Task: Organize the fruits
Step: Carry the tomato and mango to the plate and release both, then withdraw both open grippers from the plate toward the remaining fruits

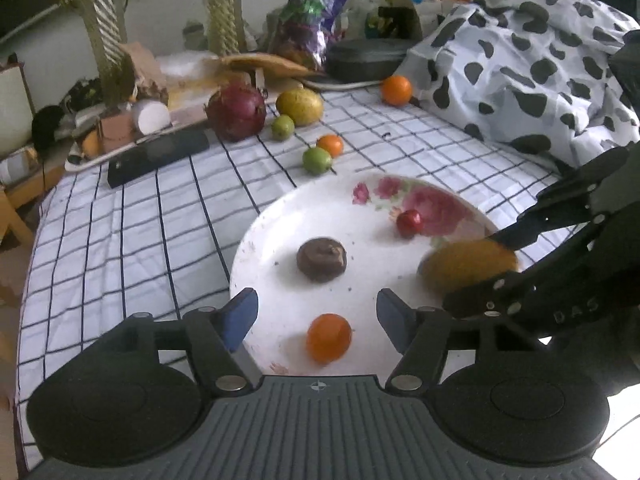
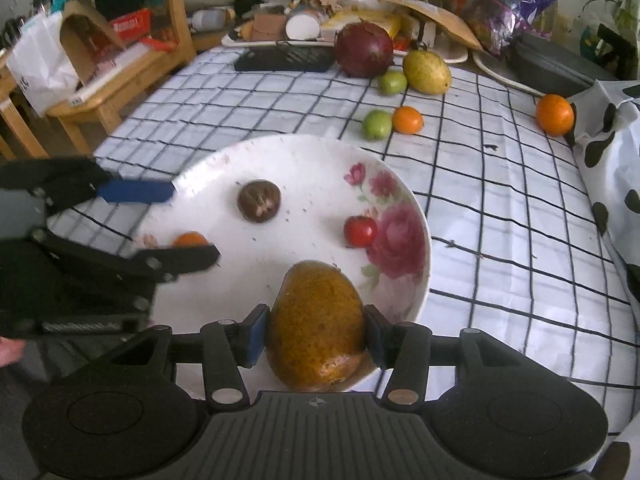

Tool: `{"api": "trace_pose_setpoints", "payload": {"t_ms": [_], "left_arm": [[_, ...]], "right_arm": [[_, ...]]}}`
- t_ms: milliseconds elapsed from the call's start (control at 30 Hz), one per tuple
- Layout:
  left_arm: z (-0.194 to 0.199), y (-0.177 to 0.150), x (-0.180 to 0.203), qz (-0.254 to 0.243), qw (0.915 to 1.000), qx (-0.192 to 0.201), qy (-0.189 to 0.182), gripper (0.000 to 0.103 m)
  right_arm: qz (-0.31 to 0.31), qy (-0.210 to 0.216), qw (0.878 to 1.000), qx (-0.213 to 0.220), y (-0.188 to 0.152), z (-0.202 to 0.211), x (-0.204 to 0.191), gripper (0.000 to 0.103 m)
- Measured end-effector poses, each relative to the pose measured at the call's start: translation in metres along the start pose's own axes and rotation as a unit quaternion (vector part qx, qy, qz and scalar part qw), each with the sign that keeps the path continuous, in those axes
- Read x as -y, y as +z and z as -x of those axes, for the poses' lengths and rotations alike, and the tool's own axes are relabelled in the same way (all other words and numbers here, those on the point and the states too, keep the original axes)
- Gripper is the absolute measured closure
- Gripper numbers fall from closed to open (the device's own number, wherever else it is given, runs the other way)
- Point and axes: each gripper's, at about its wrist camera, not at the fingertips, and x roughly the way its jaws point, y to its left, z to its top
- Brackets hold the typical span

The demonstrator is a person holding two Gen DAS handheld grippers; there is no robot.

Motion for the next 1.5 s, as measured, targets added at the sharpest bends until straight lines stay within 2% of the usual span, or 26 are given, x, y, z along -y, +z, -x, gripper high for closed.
{"api": "trace_pose_setpoints", "payload": {"t_ms": [67, 100, 433, 667, 1000, 1133, 1167, 1233, 1367, 1500], "left_arm": [[-0.001, 0.001, -0.001, 0.004, 1.0000, -0.002, 0.001, 0.038], [-0.002, 0.001, -0.001, 0.005, 1.0000, -0.003, 0.002, 0.038], [-0.002, 0.003, -0.008, 0.028, 0.9995, -0.003, 0.017, 0.038], [-0.001, 0.004, -0.001, 0.013, 0.9996, 0.006, 0.025, 0.038], [-0.005, 0.002, 0.015, -0.027, 0.9990, -0.012, 0.032, 0.037], [0.004, 0.008, 0.019, -0.032, 0.9982, -0.010, 0.051, 0.017], [0.007, 0.012, 0.019, -0.030, 0.9983, -0.012, 0.049, 0.015], [0.016, 0.020, 0.015, -0.014, 0.9992, -0.004, 0.038, 0.000], [0.026, 0.034, 0.000, 0.039, 0.9991, -0.010, 0.015, 0.000], [0.033, 0.046, -0.003, 0.028, 0.9994, -0.003, 0.019, 0.000]], "right_arm": [[-0.002, 0.007, 1.000, 0.030, 0.000, 0.010, 0.001, 0.016], [-0.004, 0.010, 0.999, 0.043, 0.000, 0.014, 0.002, 0.010], [-0.041, -0.023, 0.996, 0.073, 0.004, 0.025, 0.016, 0.000], [-0.073, -0.042, 0.993, 0.088, 0.005, 0.028, 0.027, 0.000], [-0.085, -0.048, 0.990, 0.097, 0.008, 0.032, 0.033, 0.000], [-0.094, -0.046, 0.989, 0.107, 0.011, 0.038, 0.037, 0.000], [-0.095, -0.046, 0.988, 0.110, 0.010, 0.040, 0.039, 0.000], [-0.098, -0.050, 0.987, 0.115, 0.010, 0.043, 0.042, 0.000], [-0.113, -0.062, 0.984, 0.123, 0.009, 0.049, 0.051, 0.000], [-0.136, -0.064, 0.981, 0.123, 0.009, 0.049, 0.060, 0.000]]}}
